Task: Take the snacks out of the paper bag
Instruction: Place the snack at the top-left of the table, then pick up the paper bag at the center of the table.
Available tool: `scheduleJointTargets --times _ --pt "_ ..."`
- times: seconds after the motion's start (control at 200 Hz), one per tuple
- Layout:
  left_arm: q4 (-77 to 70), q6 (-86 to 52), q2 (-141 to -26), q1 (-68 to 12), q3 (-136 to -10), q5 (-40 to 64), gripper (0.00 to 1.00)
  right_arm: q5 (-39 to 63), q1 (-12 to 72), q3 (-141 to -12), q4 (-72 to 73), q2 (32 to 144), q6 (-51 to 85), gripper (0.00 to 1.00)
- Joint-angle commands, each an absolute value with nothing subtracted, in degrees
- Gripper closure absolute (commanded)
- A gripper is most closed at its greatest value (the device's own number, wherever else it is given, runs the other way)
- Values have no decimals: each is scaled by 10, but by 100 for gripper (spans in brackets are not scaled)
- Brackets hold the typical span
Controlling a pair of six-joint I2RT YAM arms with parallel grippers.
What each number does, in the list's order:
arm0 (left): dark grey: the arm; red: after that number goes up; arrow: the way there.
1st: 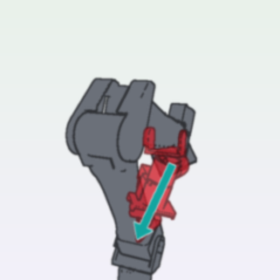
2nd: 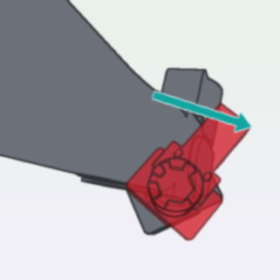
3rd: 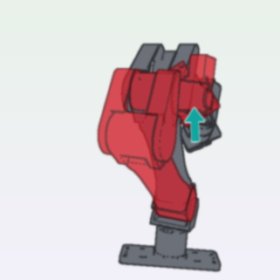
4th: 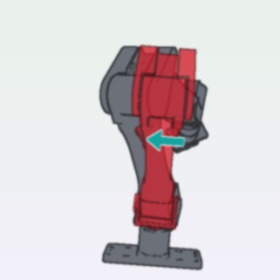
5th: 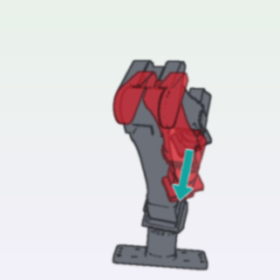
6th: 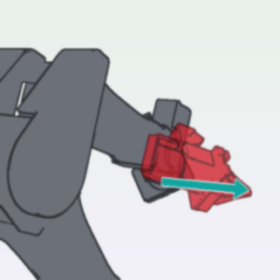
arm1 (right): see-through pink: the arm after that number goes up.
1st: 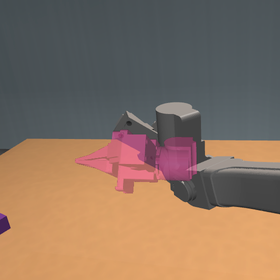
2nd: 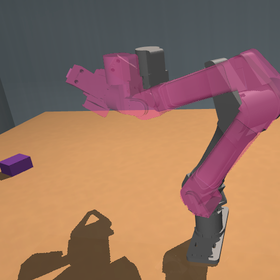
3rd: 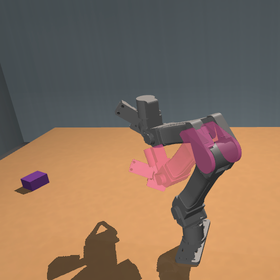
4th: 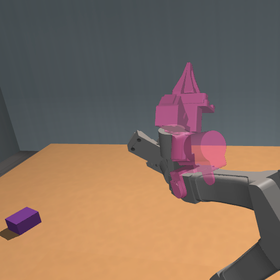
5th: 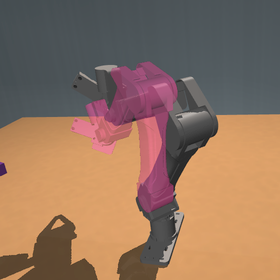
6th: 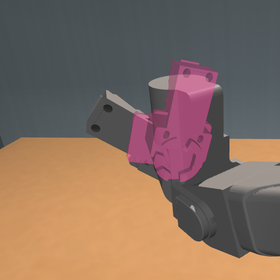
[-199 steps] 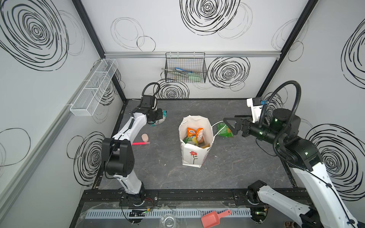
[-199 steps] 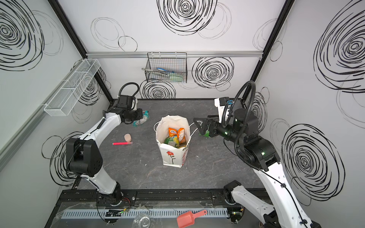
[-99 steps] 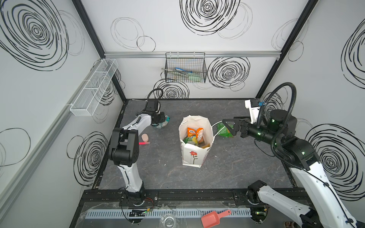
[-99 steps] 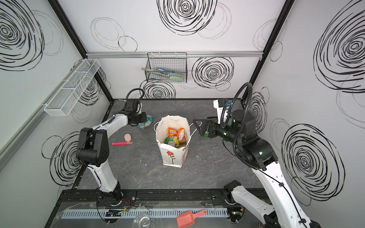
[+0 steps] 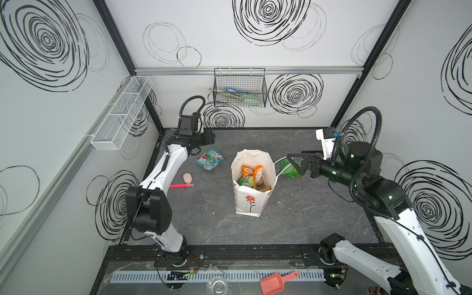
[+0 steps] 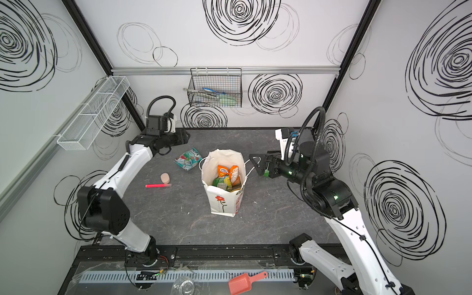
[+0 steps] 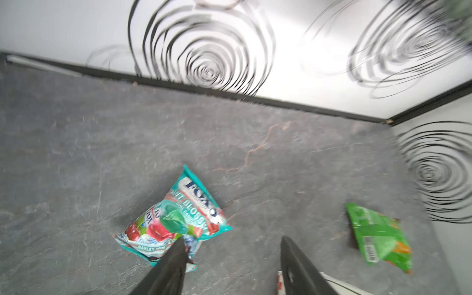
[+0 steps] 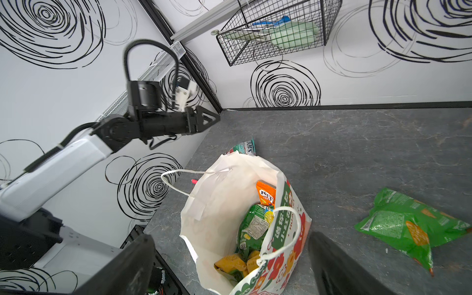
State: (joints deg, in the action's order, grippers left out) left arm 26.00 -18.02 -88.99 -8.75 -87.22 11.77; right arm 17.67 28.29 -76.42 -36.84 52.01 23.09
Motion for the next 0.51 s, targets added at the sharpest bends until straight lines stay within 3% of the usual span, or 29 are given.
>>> scheduleJointTargets --times 0.0,0.18,0.29,0.5 --pt "296 -193 -827 -136 -916 139 31 185 286 -758 -347 524 232 3" --pt "370 -170 -784 -248 -972 71 16 193 286 -750 -342 530 232 3" --pt "424 -153 -785 -316 -1002 16 0 197 286 -750 -340 533 233 3" --pt "538 -110 -841 -394 -1038 -72 4 199 286 -748 -339 535 232 3"
